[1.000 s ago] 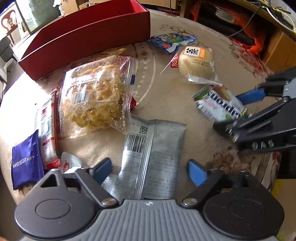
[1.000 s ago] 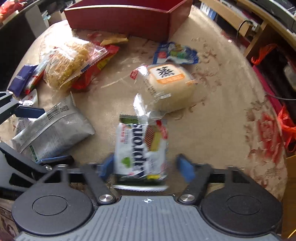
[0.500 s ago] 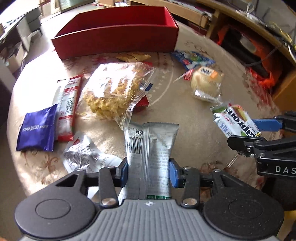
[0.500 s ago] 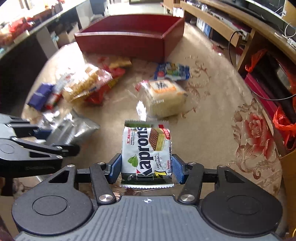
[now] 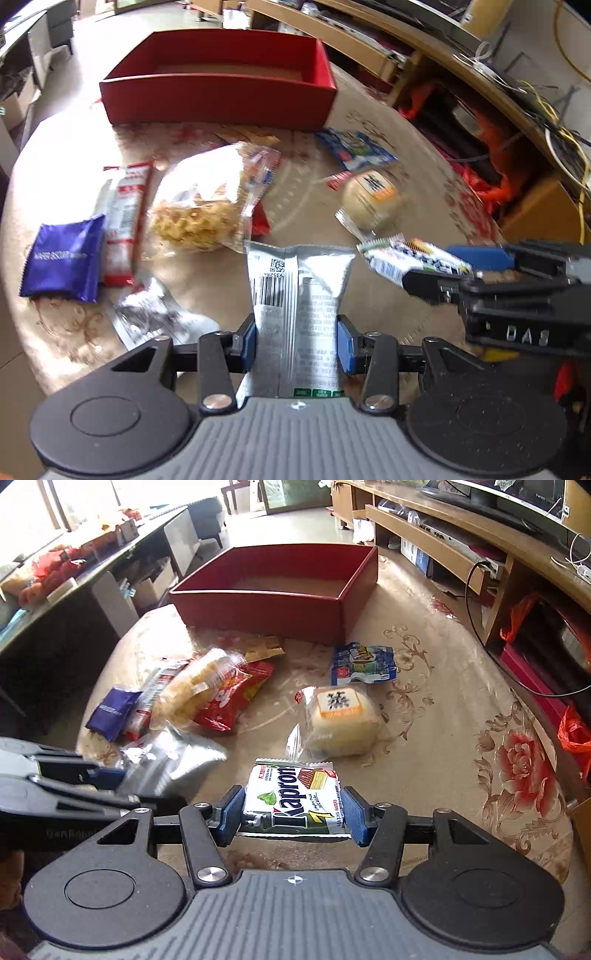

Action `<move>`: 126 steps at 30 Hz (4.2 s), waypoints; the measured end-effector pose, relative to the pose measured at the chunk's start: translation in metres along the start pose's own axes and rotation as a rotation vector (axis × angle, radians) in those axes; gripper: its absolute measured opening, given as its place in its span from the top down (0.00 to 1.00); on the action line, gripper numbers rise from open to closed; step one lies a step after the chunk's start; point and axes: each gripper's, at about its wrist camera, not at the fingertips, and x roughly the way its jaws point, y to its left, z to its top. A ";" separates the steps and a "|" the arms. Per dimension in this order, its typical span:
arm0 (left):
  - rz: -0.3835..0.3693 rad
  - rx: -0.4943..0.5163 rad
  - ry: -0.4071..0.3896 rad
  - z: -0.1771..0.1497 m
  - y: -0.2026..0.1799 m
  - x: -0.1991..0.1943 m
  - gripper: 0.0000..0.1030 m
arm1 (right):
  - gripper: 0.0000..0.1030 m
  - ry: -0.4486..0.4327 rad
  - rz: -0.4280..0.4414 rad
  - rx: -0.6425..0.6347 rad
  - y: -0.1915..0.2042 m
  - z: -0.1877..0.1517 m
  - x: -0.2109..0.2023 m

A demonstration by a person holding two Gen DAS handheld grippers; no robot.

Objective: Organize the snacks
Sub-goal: 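Carry both packs into the red box and open both tools, then grasp the blue sausage pack with the right tool while the left tool grasps the gold pastry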

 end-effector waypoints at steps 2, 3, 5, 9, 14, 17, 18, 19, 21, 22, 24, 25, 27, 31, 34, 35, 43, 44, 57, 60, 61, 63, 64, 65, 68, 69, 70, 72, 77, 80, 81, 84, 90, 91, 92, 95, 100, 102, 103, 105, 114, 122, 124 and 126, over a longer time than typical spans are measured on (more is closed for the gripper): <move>-0.014 0.003 0.004 -0.005 0.000 -0.003 0.64 | 0.38 -0.004 -0.001 0.010 -0.002 -0.005 -0.005; -0.022 -0.004 0.006 -0.007 0.000 -0.005 0.64 | 0.38 0.001 -0.001 0.019 -0.004 -0.007 -0.005; -0.042 -0.032 0.009 -0.010 0.004 -0.007 0.64 | 0.38 0.003 0.008 0.039 -0.008 -0.010 -0.008; -0.080 -0.022 -0.015 -0.014 0.001 -0.020 0.64 | 0.38 -0.014 0.014 0.052 -0.009 -0.009 -0.013; -0.153 -0.063 0.065 -0.022 0.003 -0.004 0.64 | 0.38 -0.014 0.014 0.058 -0.010 -0.010 -0.012; -0.294 -0.193 0.111 -0.017 0.012 0.005 0.64 | 0.38 -0.018 0.015 0.081 -0.016 -0.012 -0.012; -0.293 -0.195 0.095 -0.014 0.011 0.004 0.64 | 0.38 -0.022 0.012 0.091 -0.019 -0.011 -0.012; -0.267 -0.173 0.069 -0.011 0.008 0.000 0.64 | 0.38 -0.029 0.011 0.102 -0.022 -0.011 -0.014; -0.223 -0.136 0.022 -0.005 0.003 -0.008 0.64 | 0.38 -0.044 0.013 0.117 -0.025 -0.010 -0.017; -0.224 -0.136 0.001 0.000 0.003 -0.013 0.64 | 0.38 -0.053 0.013 0.122 -0.027 -0.008 -0.018; -0.222 -0.150 -0.040 0.014 0.005 -0.019 0.64 | 0.38 -0.064 0.015 0.123 -0.028 -0.002 -0.017; -0.208 -0.147 -0.065 0.022 0.006 -0.023 0.64 | 0.38 -0.071 0.016 0.122 -0.027 0.002 -0.016; -0.172 -0.137 -0.112 0.036 0.006 -0.027 0.64 | 0.38 -0.083 0.018 0.110 -0.024 0.013 -0.014; -0.124 -0.134 -0.180 0.065 0.011 -0.030 0.64 | 0.38 -0.124 0.022 0.093 -0.020 0.043 -0.008; -0.096 -0.154 -0.225 0.090 0.022 -0.026 0.64 | 0.38 -0.145 0.021 0.083 -0.017 0.069 0.001; -0.089 -0.158 -0.238 0.100 0.025 -0.025 0.64 | 0.38 -0.152 0.018 0.078 -0.016 0.078 0.005; -0.003 -0.172 -0.371 0.191 0.055 -0.010 0.64 | 0.38 -0.208 0.010 0.061 -0.013 0.157 0.042; 0.005 -0.176 -0.386 0.202 0.058 -0.007 0.64 | 0.38 -0.214 0.012 0.063 -0.014 0.167 0.048; 0.087 -0.217 -0.373 0.261 0.105 0.077 0.64 | 0.38 -0.156 0.025 0.013 -0.004 0.215 0.134; 0.107 -0.228 -0.332 0.259 0.114 0.095 0.64 | 0.38 -0.127 0.025 -0.006 0.001 0.214 0.150; 0.114 -0.228 -0.322 0.258 0.116 0.100 0.64 | 0.38 -0.115 0.022 -0.015 0.003 0.212 0.155; 0.126 -0.233 -0.304 0.256 0.119 0.107 0.64 | 0.38 -0.100 0.013 -0.030 0.005 0.209 0.159; 0.131 -0.231 -0.294 0.255 0.119 0.110 0.64 | 0.38 -0.089 0.008 -0.039 0.005 0.208 0.162; 0.139 -0.225 -0.286 0.254 0.119 0.113 0.64 | 0.38 -0.079 0.008 -0.044 0.005 0.207 0.164; 0.160 -0.215 -0.263 0.249 0.117 0.118 0.64 | 0.35 -0.063 -0.011 -0.068 0.005 0.207 0.166; 0.164 -0.217 -0.254 0.248 0.117 0.120 0.64 | 0.34 -0.057 -0.016 -0.079 0.007 0.208 0.166; 0.165 -0.218 -0.248 0.246 0.117 0.120 0.64 | 0.32 -0.055 -0.014 -0.075 0.007 0.209 0.165; 0.169 -0.220 -0.241 0.243 0.117 0.119 0.64 | 0.32 -0.058 -0.015 -0.070 0.006 0.211 0.165; 0.167 -0.221 -0.253 0.239 0.111 0.103 0.63 | 0.29 -0.072 -0.033 -0.047 0.001 0.215 0.156; 0.145 -0.239 -0.259 0.233 0.111 0.089 0.62 | 0.25 -0.092 -0.035 -0.067 0.006 0.213 0.145; 0.143 -0.238 -0.260 0.230 0.109 0.084 0.62 | 0.24 -0.096 -0.035 -0.071 0.007 0.212 0.143; 0.139 -0.236 -0.266 0.220 0.104 0.071 0.61 | 0.24 -0.102 -0.032 -0.085 0.010 0.207 0.131; 0.098 -0.250 -0.276 0.199 0.091 0.049 0.60 | 0.22 -0.130 -0.046 -0.088 0.009 0.191 0.103; 0.093 -0.250 -0.278 0.196 0.088 0.046 0.60 | 0.22 -0.134 -0.047 -0.084 0.008 0.188 0.099; 0.086 -0.250 -0.280 0.193 0.086 0.044 0.60 | 0.22 -0.139 -0.051 -0.078 0.007 0.185 0.094; 0.066 -0.262 -0.277 0.183 0.080 0.040 0.60 | 0.22 -0.149 -0.063 -0.066 0.003 0.175 0.082; 0.056 -0.247 -0.254 0.167 0.067 0.040 0.60 | 0.21 -0.140 -0.086 -0.033 -0.003 0.159 0.069; 0.063 -0.238 -0.235 0.164 0.062 0.045 0.59 | 0.21 -0.131 -0.096 -0.014 -0.007 0.152 0.066; 0.067 -0.232 -0.224 0.162 0.061 0.049 0.59 | 0.21 -0.122 -0.099 -0.007 -0.009 0.149 0.066; 0.077 -0.230 -0.195 0.160 0.057 0.059 0.59 | 0.21 -0.109 -0.105 0.005 -0.014 0.142 0.064; 0.081 -0.260 -0.092 0.167 0.052 0.109 0.56 | 0.19 -0.066 -0.119 0.031 -0.038 0.129 0.065; 0.126 -0.257 -0.084 0.173 0.050 0.129 0.45 | 0.18 -0.019 -0.137 0.028 -0.050 0.130 0.078; 0.145 -0.241 -0.089 0.171 0.047 0.130 0.46 | 0.18 -0.003 -0.138 0.021 -0.051 0.130 0.083; 0.190 -0.198 -0.091 0.167 0.043 0.130 0.60 | 0.18 0.013 -0.148 0.027 -0.054 0.132 0.088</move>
